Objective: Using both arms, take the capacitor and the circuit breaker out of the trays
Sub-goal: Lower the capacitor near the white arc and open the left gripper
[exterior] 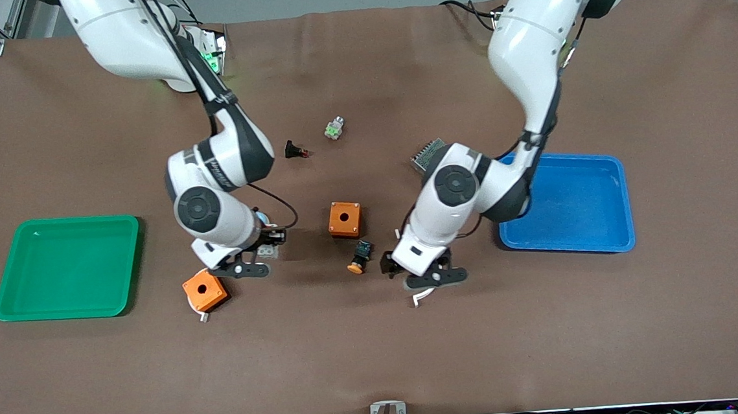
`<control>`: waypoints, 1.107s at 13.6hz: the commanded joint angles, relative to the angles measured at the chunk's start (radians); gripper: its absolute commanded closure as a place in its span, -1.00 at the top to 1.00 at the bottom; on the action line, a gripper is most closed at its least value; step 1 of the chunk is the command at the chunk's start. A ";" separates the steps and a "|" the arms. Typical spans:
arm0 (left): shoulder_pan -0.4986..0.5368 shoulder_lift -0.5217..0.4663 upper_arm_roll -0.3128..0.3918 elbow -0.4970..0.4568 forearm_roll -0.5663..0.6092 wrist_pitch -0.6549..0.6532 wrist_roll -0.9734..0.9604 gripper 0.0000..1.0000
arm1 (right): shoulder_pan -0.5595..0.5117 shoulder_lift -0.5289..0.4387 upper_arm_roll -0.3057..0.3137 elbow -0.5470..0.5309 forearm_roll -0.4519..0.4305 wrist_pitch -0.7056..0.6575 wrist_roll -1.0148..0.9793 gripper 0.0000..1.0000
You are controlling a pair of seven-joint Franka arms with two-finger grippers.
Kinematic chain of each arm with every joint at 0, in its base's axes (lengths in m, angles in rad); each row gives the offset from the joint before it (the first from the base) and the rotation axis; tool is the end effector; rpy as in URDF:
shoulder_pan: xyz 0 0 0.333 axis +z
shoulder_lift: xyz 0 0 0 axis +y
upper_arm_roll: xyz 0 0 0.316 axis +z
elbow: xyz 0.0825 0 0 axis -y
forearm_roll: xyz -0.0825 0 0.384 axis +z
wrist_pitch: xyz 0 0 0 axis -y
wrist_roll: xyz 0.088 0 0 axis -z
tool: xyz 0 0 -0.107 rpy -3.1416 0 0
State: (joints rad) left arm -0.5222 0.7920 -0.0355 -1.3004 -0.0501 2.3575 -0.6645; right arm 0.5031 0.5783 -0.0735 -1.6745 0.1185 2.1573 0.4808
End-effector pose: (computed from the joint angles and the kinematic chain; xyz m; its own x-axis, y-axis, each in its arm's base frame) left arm 0.6567 -0.4019 0.2965 0.9725 0.1665 0.1628 0.1298 -0.9680 0.2147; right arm 0.6046 0.2878 0.2605 0.9880 -0.1104 -0.1077 -0.1113 -0.9938 -0.0024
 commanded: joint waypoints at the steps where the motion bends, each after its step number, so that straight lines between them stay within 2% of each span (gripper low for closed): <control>1: 0.100 -0.181 -0.003 -0.066 -0.004 -0.171 0.025 0.82 | 0.038 0.053 -0.009 0.010 0.021 0.056 0.047 -0.98; 2: 0.126 -0.221 -0.003 -0.075 -0.005 -0.213 0.041 1.00 | 0.043 0.064 -0.009 0.010 0.021 0.065 0.047 -0.97; 4: 0.201 -0.305 -0.003 -0.103 -0.004 -0.314 0.118 1.00 | 0.037 0.078 -0.009 0.012 0.021 0.067 0.047 -0.88; 5: 0.227 -0.350 -0.003 -0.137 -0.004 -0.357 0.168 1.00 | 0.032 0.081 -0.009 0.012 0.021 0.065 0.042 -0.68; 6: 0.266 -0.397 -0.003 -0.170 -0.004 -0.371 0.245 1.00 | 0.031 0.080 -0.009 0.015 0.021 0.061 0.041 0.40; 7: 0.307 -0.452 -0.003 -0.212 -0.004 -0.403 0.338 1.00 | 0.031 0.074 -0.009 0.016 0.021 0.053 0.041 0.99; 8: 0.342 -0.492 -0.003 -0.232 -0.004 -0.434 0.409 1.00 | 0.029 0.066 -0.011 0.018 0.021 0.046 0.038 1.00; 10: 0.395 -0.572 -0.001 -0.270 -0.002 -0.474 0.491 1.00 | 0.014 0.031 -0.014 0.067 0.020 -0.060 0.038 1.00; 13: 0.435 -0.747 -0.003 -0.425 0.039 -0.492 0.580 1.00 | -0.015 -0.037 -0.018 0.142 0.018 -0.227 0.047 1.00; 15: 0.438 -0.844 -0.004 -0.506 0.052 -0.491 0.594 1.00 | -0.038 -0.110 -0.018 0.150 0.018 -0.252 0.047 1.00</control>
State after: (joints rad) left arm -0.0863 0.0780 -0.0315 -1.6723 -0.0208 1.8519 -0.0919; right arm 0.4937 0.5467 -0.1031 -1.5186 0.1284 1.9387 0.5223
